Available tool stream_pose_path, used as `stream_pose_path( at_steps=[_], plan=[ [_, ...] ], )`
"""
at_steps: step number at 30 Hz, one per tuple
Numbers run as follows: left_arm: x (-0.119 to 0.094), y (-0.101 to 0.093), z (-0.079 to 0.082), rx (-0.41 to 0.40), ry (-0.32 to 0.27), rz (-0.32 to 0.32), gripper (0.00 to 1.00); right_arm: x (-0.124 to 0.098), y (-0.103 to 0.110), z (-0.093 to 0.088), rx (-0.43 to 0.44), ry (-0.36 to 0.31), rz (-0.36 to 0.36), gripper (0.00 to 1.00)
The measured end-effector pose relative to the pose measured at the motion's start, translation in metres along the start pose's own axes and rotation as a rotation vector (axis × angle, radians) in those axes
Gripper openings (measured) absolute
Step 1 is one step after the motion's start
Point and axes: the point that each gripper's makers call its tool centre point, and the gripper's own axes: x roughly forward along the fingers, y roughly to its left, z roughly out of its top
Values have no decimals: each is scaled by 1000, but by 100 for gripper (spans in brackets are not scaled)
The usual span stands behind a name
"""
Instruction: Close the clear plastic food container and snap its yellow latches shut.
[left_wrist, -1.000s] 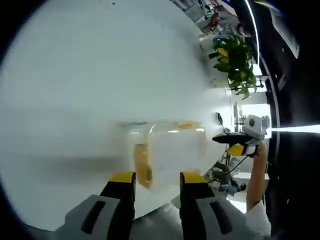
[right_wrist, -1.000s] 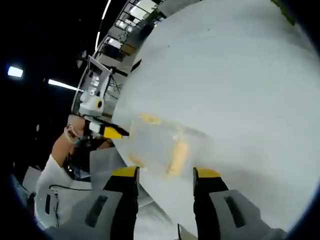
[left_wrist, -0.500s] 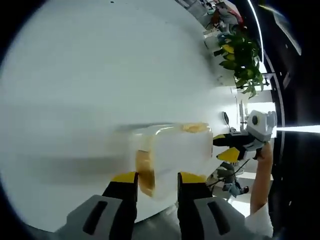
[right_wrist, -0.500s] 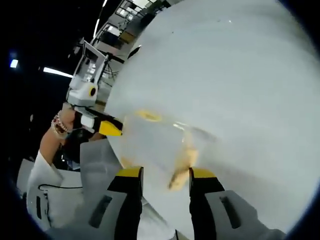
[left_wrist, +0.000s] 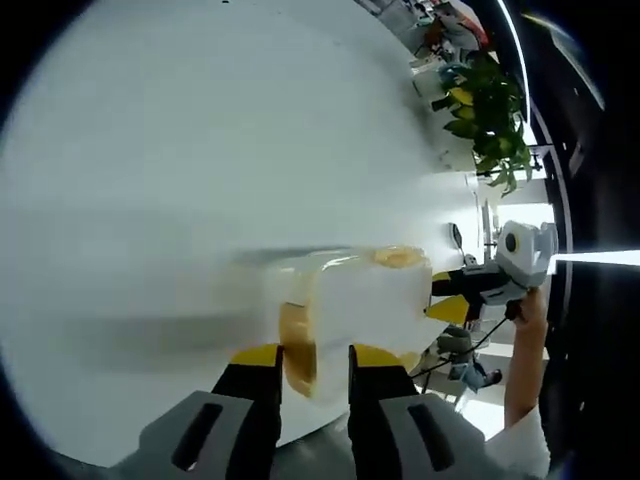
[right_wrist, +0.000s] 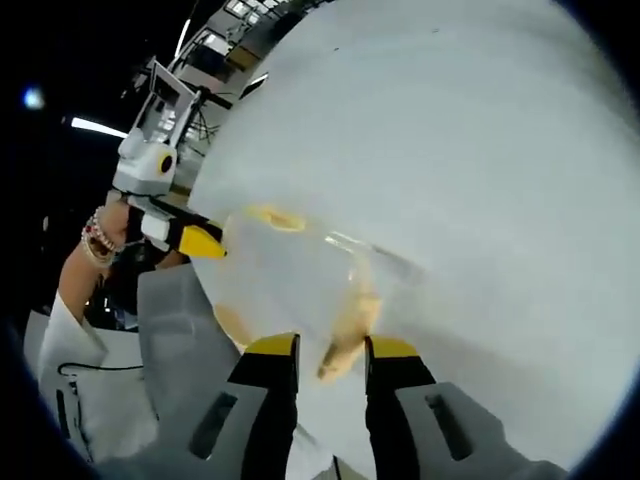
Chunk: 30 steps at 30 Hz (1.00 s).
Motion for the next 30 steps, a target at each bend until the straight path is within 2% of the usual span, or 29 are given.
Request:
stream_pose_path(
  at_steps=[5,8,10,11,12,20,25,27,28,29,30],
  plan=[
    [2,-1,-5,-16,0,-39,16,0,-1,-1,12,-32,20,21],
    [1,-1,-1,-13,5,-35,15,2,1,0,4,-27,18,20],
    [6,-2,-5,-22,12,-35,13,3,2,0,9,-25,20,19],
    [6,-2,-5,-20,15,-39,13,8,6,11,29,-85,55,20],
    [7,-2,-6,-14,17,-40,13,4,1,5,29,-38,39,20],
    [9,0,-4,-9,8,-46,14,2,1,3,19,-37,36,20],
    [8,-1,-4,81,-16,-44,18,2,2,0,-6,-47,25,23],
    [6,2,1,185,-68,-8,23,3,3,0,-7,-73,33,23],
    [4,3,2,185,-91,-2,26,4,4,0,9,-82,37,24],
    [1,0,-1,167,-87,-16,28,4,3,-1,18,-88,35,24],
    [-2,-3,3,159,-116,-29,31,3,2,-1,30,-90,32,25]
  ],
)
